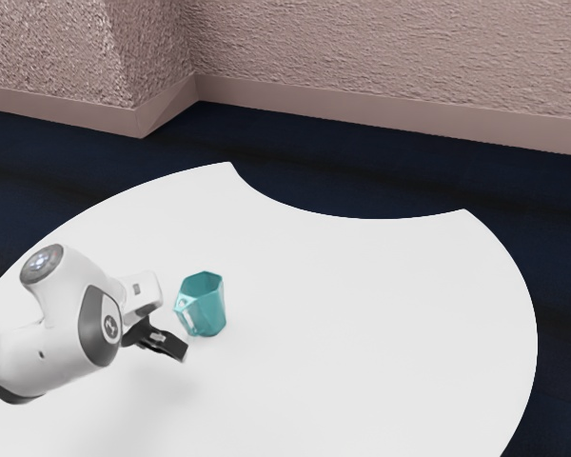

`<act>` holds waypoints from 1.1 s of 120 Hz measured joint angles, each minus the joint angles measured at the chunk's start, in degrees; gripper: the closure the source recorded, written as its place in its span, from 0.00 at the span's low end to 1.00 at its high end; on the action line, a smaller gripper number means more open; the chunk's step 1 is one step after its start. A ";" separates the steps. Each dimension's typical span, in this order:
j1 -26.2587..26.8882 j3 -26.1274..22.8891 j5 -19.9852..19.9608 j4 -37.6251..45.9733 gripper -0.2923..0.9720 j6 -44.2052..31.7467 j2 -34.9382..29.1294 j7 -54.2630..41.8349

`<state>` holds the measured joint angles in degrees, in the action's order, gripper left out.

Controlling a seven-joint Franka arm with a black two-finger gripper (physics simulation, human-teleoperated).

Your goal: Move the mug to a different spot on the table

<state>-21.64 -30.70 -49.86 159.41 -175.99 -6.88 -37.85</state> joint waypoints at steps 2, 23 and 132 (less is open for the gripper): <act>-0.02 -0.02 -0.31 -0.20 0.23 0.66 -0.27 -0.01; -1.30 0.26 -1.51 -1.68 0.23 8.90 -2.10 -0.09; 7.23 21.73 49.78 -68.76 0.23 80.87 8.70 25.24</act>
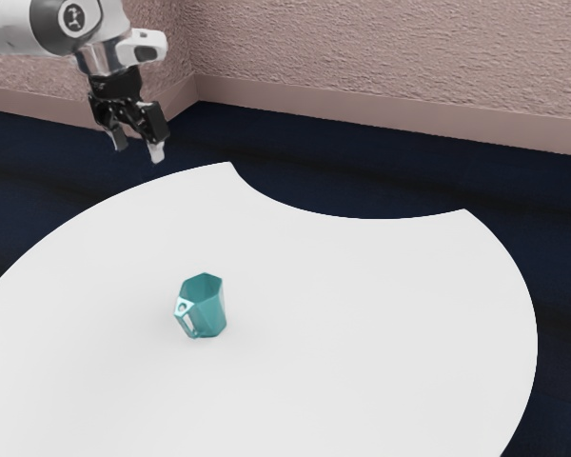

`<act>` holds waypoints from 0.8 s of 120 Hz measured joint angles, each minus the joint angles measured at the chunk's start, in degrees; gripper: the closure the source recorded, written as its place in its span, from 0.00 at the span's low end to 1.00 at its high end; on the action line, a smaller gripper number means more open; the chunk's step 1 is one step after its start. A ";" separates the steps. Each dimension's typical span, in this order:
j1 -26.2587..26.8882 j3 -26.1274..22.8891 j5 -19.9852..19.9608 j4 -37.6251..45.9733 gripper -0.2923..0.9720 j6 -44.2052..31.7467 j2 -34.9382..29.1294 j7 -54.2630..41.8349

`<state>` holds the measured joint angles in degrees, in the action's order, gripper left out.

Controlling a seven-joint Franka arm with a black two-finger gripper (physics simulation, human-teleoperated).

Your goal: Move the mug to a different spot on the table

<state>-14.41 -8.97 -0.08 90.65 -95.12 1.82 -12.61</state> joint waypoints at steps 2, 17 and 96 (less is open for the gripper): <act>0.75 -0.04 0.07 -0.40 0.23 0.46 -0.22 0.26; 7.03 -0.16 0.30 -1.32 0.23 3.13 -1.04 1.87; 24.91 0.24 0.69 -1.42 0.23 6.51 -1.10 5.44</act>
<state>10.50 -8.73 0.61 89.23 -88.61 0.71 -7.17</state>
